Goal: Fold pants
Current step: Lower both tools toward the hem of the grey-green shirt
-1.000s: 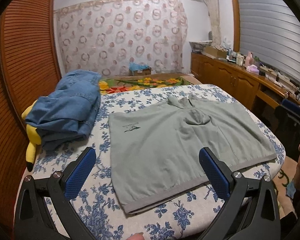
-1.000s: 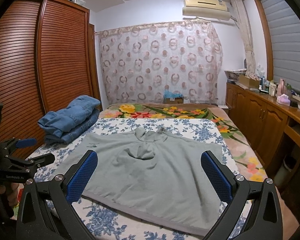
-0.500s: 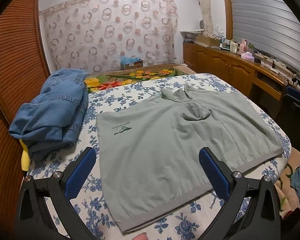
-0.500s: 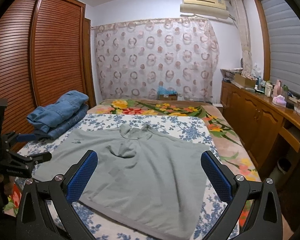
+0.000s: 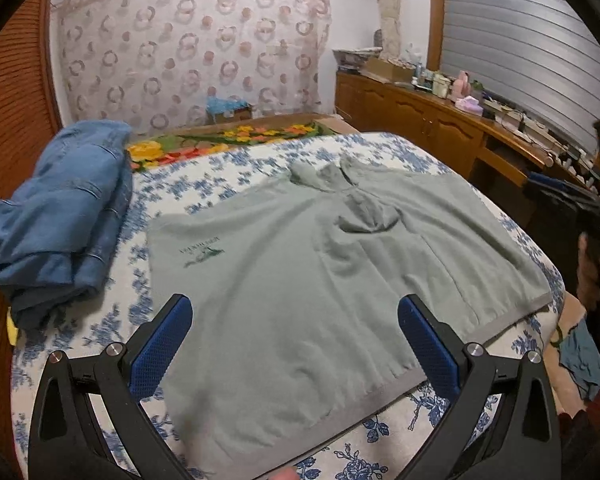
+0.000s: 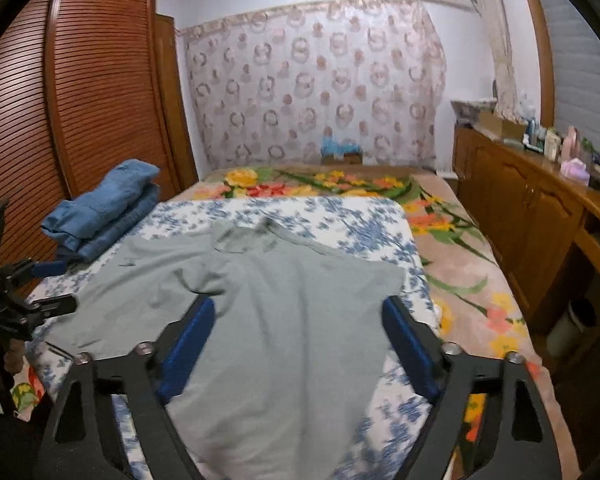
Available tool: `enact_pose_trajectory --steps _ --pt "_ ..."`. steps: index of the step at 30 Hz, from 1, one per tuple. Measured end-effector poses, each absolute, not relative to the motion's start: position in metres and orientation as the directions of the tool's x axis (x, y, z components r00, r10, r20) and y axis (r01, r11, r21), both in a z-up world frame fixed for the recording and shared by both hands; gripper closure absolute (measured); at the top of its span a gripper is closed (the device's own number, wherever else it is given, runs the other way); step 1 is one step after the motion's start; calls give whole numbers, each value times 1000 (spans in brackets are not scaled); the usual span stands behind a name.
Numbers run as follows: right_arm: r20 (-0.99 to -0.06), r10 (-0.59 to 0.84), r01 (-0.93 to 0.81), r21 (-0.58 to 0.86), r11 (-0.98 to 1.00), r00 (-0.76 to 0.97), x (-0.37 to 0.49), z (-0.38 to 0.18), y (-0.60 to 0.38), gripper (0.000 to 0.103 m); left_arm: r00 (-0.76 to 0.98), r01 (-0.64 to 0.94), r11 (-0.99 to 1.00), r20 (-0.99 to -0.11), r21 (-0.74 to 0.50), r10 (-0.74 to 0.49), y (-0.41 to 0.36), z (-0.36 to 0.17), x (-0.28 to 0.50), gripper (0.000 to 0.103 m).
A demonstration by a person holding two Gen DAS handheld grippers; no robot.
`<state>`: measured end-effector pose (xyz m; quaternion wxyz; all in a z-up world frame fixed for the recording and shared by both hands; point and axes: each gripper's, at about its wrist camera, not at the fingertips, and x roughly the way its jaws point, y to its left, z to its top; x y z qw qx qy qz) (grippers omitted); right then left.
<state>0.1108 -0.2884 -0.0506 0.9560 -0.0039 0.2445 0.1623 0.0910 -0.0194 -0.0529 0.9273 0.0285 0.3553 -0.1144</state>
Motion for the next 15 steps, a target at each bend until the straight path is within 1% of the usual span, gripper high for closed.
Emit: enact_pose_trajectory --steps 1,2,3,5,6,8,12,15 --pt "-477 301 -308 67 949 826 116 -51 -292 26 712 239 971 -674 -34 -198 -20 -57 92 0" --pt "-490 297 -305 66 950 820 122 -52 -296 32 703 243 969 -682 -40 -204 -20 -60 93 0" --pt "-504 294 -302 69 951 812 128 -52 -299 35 693 244 969 -692 -43 -205 -20 -64 95 0" --pt "-540 283 -286 81 955 792 145 -53 -306 46 672 243 969 -713 -45 -202 -20 -73 99 0" --pt "-563 286 -284 93 954 775 155 -55 -309 49 661 242 969 -723 -47 -200 -20 -77 100 0" --pt "-599 271 -265 100 959 753 172 -56 -313 58 645 244 969 -738 -48 -199 -20 -85 101 0" --pt "-659 240 -219 116 969 713 195 -58 -317 67 622 247 967 -755 -64 -209 -17 -94 104 0" --pt "-687 254 -182 178 967 681 213 -57 -325 70 612 246 966 -761 -76 -216 -16 -96 104 0"
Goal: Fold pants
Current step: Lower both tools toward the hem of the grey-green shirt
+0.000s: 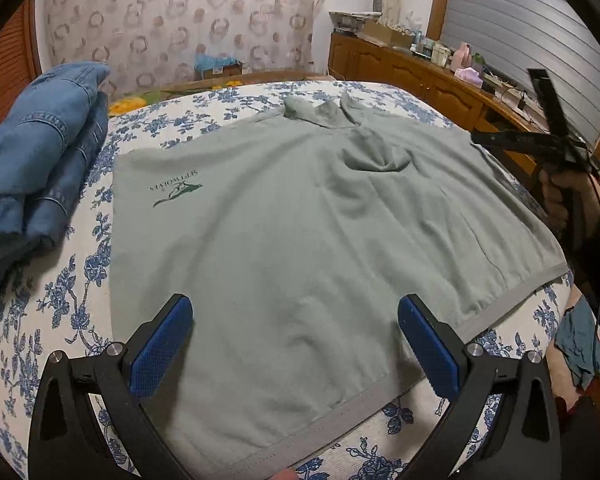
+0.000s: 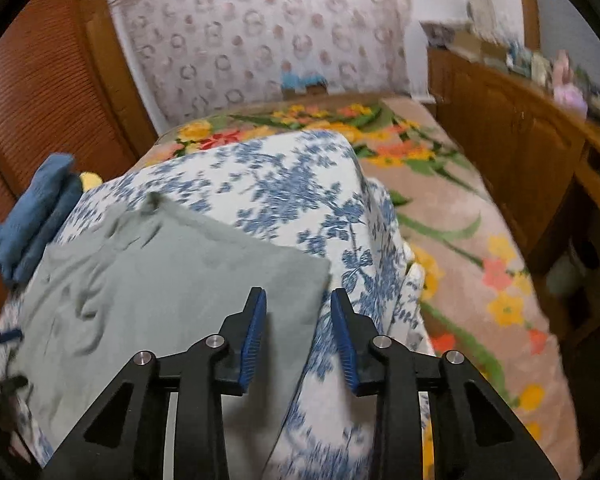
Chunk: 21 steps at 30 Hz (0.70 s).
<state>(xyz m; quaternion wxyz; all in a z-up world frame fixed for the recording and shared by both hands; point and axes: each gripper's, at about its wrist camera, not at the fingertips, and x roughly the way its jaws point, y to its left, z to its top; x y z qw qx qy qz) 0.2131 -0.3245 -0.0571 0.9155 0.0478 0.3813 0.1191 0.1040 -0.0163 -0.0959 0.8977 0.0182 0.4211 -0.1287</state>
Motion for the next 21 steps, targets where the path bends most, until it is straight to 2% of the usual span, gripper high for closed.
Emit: enact_pose_trajectory --steps 3,6,8,12,16,21 --pt "-701 250 -174 180 968 668 217 -50 -321 75 608 245 967 -765 -72 -211 -17 -97 103 0" --pt "-713 248 -192 160 968 655 218 -38 -312 91 601 245 967 -772 -71 -209 -18 -99 104 0" --pt "-717 252 -209 150 966 650 211 -30 -309 97 599 245 967 -774 -66 -205 -19 -99 104 0" --pt "-692 186 -123 140 982 698 202 -20 -329 97 621 241 969 -757 -61 -202 -17 -95 102 0" --pt "-693 164 -123 109 986 702 192 -16 -322 97 627 231 970 -750 -82 -213 -11 -93 102 0" --pt "-646 146 -144 56 988 749 162 3 -306 87 649 210 974 -732 -87 -205 2 -84 92 0"
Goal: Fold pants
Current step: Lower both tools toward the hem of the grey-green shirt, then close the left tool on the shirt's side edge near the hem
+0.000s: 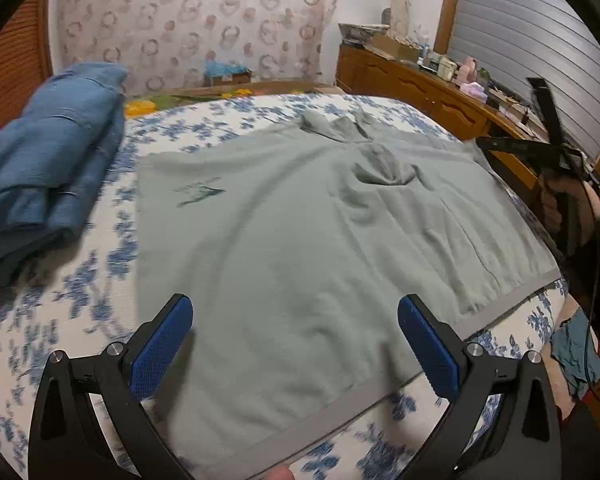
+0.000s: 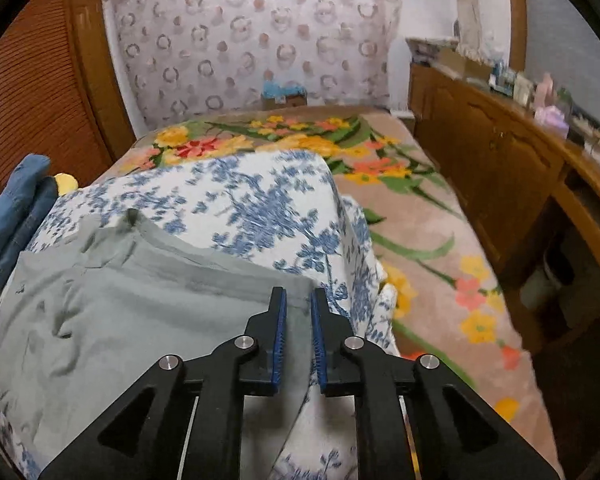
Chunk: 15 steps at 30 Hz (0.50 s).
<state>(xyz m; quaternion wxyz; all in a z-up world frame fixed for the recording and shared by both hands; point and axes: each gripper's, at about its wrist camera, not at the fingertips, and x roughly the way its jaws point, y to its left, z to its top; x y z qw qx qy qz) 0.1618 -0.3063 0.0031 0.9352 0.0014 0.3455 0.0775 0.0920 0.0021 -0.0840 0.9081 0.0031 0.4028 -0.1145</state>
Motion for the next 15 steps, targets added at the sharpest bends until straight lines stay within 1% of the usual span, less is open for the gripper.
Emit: enact_pose_trajectory --steps 2,3,5,6,7,8,9,10,11,12,13,15 --pt "-621 159 -171 41 984 767 145 7 -297 76 660 197 977 -725 -86 -197 11 -80 85 0" --pt "-606 176 -190 42 981 776 134 6 -291 73 663 193 977 -722 -91 -198 15 -80 82 0" --pt "-578 223 -232 59 971 785 109 7 -284 62 668 179 979 -718 -98 -194 25 -80 76 0" --pt "-566 246 -253 67 965 787 94 6 -281 59 670 170 980 -718 -100 -189 30 -80 73 0" --pt "-556 263 -271 70 960 789 80 6 -277 53 670 163 981 -718 -103 -187 35 -82 70 0" --pt "-549 278 -289 69 955 788 66 5 -271 49 669 155 982 -720 -107 -184 39 -84 67 3" --pt "-546 293 -308 67 949 785 53 2 -265 47 668 146 983 -722 -111 -181 43 -85 66 7" --pt "-543 307 -324 67 944 781 45 -1 -261 45 666 136 983 -724 -121 -181 48 -87 63 9" --pt "-540 321 -340 69 938 778 32 -3 -256 42 665 129 983 -724 -129 -182 51 -89 62 13" --pt "-536 332 -350 72 934 776 24 -7 -255 40 662 121 983 -727 -136 -182 55 -91 58 17" --pt "-535 340 -358 75 931 774 15 -9 -251 37 660 116 984 -730 -135 -178 57 -92 56 19" --pt "-537 356 -372 83 924 765 1 -15 -245 36 657 105 986 -736 -126 -164 60 -95 49 28"
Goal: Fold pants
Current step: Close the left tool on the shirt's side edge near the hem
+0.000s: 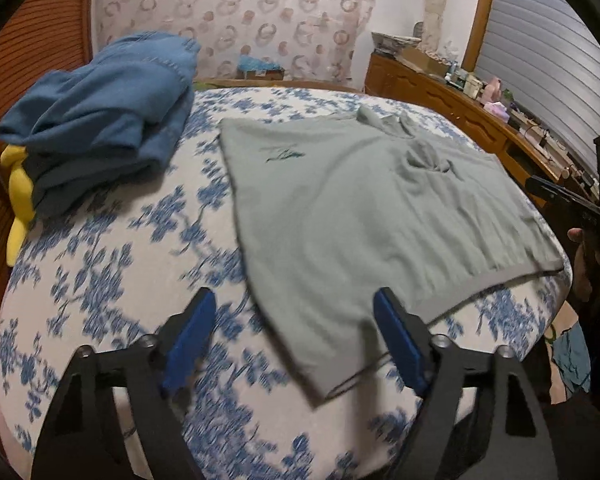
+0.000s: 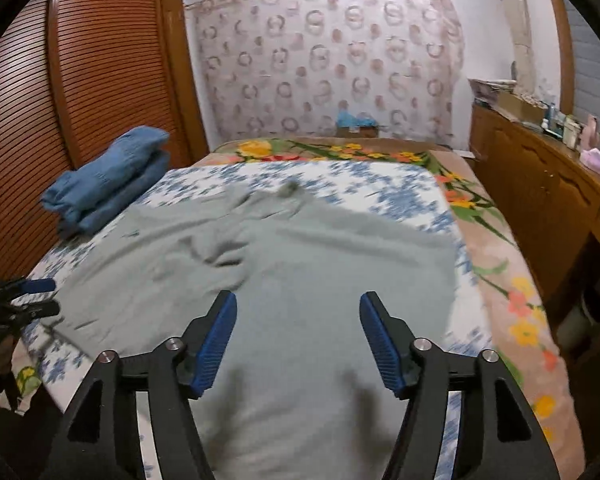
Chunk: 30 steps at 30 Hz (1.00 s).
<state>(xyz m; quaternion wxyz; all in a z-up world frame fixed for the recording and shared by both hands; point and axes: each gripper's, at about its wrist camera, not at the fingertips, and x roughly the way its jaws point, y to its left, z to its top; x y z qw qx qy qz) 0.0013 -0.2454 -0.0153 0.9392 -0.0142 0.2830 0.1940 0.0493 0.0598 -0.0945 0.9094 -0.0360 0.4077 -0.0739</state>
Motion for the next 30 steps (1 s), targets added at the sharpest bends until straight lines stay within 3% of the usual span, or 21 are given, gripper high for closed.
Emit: enact_pose_trajectory --steps 14,19,23,24,27,30 --pt "-586 341 -420 1 907 735 -39 -6 -227 34 638 117 983 -747 -145 -186 59 -96 30 56" --pt "-572 357 -426 14 904 738 -32 -5 -219 33 619 145 980 -760 -136 -197 55 -95 30 59" --pt "-568 372 -429 37 902 734 -25 -12 -220 33 611 153 979 -765 -136 -202 50 -95 31 74" --pt "-570 375 -430 41 902 731 -24 -14 -221 33 608 154 979 -767 -136 -202 48 -94 32 83" --pt "-572 379 -432 47 901 727 -11 -18 -218 33 606 155 980 -772 -125 -194 44 -94 36 97" --pt "-554 355 -407 33 913 753 -5 -19 -221 33 609 166 978 -767 -126 -202 42 -90 41 98"
